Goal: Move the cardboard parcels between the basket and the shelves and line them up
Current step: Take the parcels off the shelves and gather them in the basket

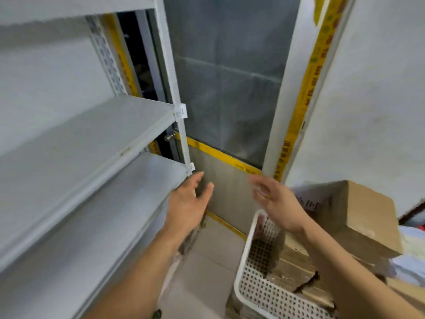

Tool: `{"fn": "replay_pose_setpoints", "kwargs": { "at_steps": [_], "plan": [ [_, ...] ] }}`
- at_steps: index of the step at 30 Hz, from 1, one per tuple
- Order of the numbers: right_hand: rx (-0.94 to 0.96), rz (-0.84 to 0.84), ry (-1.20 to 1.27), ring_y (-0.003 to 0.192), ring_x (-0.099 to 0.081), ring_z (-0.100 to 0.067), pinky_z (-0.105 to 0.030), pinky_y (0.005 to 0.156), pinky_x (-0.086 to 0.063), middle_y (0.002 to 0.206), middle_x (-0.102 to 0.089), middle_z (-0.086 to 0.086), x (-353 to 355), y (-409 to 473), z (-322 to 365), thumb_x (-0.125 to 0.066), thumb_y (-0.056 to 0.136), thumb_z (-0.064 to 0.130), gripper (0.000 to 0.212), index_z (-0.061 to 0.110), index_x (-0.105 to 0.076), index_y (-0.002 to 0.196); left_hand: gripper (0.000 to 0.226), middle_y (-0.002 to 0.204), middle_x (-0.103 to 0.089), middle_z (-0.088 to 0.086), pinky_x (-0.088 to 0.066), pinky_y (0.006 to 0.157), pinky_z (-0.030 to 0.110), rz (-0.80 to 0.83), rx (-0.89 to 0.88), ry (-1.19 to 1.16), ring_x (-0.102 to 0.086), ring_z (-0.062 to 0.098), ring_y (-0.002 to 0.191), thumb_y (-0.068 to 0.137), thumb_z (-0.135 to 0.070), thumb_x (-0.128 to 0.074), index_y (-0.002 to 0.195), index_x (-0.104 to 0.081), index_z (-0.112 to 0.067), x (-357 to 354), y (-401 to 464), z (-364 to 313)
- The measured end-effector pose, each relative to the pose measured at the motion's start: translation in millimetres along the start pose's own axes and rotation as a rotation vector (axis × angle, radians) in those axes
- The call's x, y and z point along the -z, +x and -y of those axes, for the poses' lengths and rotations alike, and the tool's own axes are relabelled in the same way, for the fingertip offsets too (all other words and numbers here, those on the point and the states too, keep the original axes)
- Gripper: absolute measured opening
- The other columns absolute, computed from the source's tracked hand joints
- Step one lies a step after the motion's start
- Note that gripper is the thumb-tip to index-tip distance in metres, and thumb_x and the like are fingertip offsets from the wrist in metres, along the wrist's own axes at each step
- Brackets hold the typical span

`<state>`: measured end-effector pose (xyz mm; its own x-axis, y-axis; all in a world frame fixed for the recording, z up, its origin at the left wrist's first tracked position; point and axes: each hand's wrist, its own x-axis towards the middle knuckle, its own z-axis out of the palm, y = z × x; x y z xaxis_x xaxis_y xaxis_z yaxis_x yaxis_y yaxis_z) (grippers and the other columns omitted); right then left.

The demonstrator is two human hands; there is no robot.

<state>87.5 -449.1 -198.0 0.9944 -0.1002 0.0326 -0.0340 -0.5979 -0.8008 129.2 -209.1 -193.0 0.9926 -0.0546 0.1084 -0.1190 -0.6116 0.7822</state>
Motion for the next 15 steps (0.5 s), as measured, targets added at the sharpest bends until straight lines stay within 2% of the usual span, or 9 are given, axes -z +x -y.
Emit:
{"fn": "replay_pose_setpoints", "kwargs": {
  "at_steps": [1, 3, 5, 7, 9, 11, 15],
  "plan": [
    [0.03, 0.029, 0.011, 0.125, -0.066, -0.017, -0.029, 0.105, -0.051, 0.131, -0.07, -0.003, -18, 3, 20, -0.066, 0.103, 0.028, 0.032, 0.011, -0.067, 0.13, 0.045, 0.133, -0.069, -0.008, -0.049, 0.109, 0.031, -0.043, 0.021, -0.017, -0.064, 0.012, 0.124, 0.099, -0.047, -0.065, 0.14, -0.063, -0.03, 25, -6, 10],
    [0.093, 0.109, 0.058, 0.13, -0.062, -0.004, -0.034, 0.113, -0.049, 0.138, -0.068, 0.009, -54, 9, 63, -0.066, 0.103, 0.035, 0.033, 0.026, -0.064, 0.135, 0.045, 0.136, -0.067, -0.01, -0.048, 0.109, 0.028, -0.125, 0.048, -0.032, -0.062, 0.011, 0.127, 0.1, -0.044, -0.065, 0.141, -0.062, -0.027, 75, -19, 31],
    [0.166, 0.179, 0.096, 0.128, -0.058, 0.007, -0.024, 0.114, -0.046, 0.138, -0.065, 0.019, -90, 12, 107, -0.065, 0.104, 0.03, 0.031, 0.033, -0.062, 0.135, 0.046, 0.137, -0.068, -0.005, -0.049, 0.107, 0.03, -0.222, 0.049, 0.004, -0.062, 0.014, 0.127, 0.1, -0.042, -0.065, 0.141, -0.062, -0.021, 124, -33, 52],
    [0.221, 0.232, 0.133, 0.131, -0.057, 0.004, -0.019, 0.11, -0.044, 0.14, -0.063, 0.021, -126, 11, 148, -0.065, 0.104, 0.029, 0.034, 0.035, -0.062, 0.138, 0.047, 0.134, -0.069, 0.0, -0.051, 0.102, 0.029, -0.33, 0.044, 0.052, -0.064, 0.017, 0.125, 0.099, -0.04, -0.067, 0.139, -0.063, -0.017, 172, -49, 73],
    [0.287, 0.306, 0.162, 0.135, -0.055, 0.001, -0.026, 0.113, -0.044, 0.142, -0.062, 0.021, -161, 9, 186, -0.065, 0.104, 0.032, 0.036, 0.038, -0.061, 0.139, 0.049, 0.136, -0.069, 0.0, -0.049, 0.1, 0.025, -0.436, 0.068, 0.093, -0.064, 0.016, 0.125, 0.098, -0.04, -0.069, 0.142, -0.062, -0.018, 216, -68, 93],
    [0.35, 0.379, 0.207, 0.136, -0.054, 0.001, -0.031, 0.118, -0.043, 0.142, -0.063, 0.021, -197, 8, 221, -0.065, 0.104, 0.03, 0.037, 0.039, -0.059, 0.139, 0.051, 0.141, -0.067, -0.001, -0.049, 0.104, 0.027, -0.522, 0.109, 0.129, -0.063, 0.016, 0.128, 0.099, -0.041, -0.068, 0.145, -0.06, -0.02, 257, -89, 112],
    [0.479, 0.516, 0.243, 0.132, -0.057, 0.003, -0.031, 0.117, -0.045, 0.141, -0.063, 0.018, -266, -3, 287, -0.067, 0.103, 0.026, 0.039, 0.034, -0.059, 0.14, 0.054, 0.144, -0.065, -0.001, -0.051, 0.108, 0.035, -0.686, 0.213, 0.159, -0.062, 0.017, 0.13, 0.098, -0.043, -0.068, 0.146, -0.059, -0.021, 322, -135, 148]
  ]
}}
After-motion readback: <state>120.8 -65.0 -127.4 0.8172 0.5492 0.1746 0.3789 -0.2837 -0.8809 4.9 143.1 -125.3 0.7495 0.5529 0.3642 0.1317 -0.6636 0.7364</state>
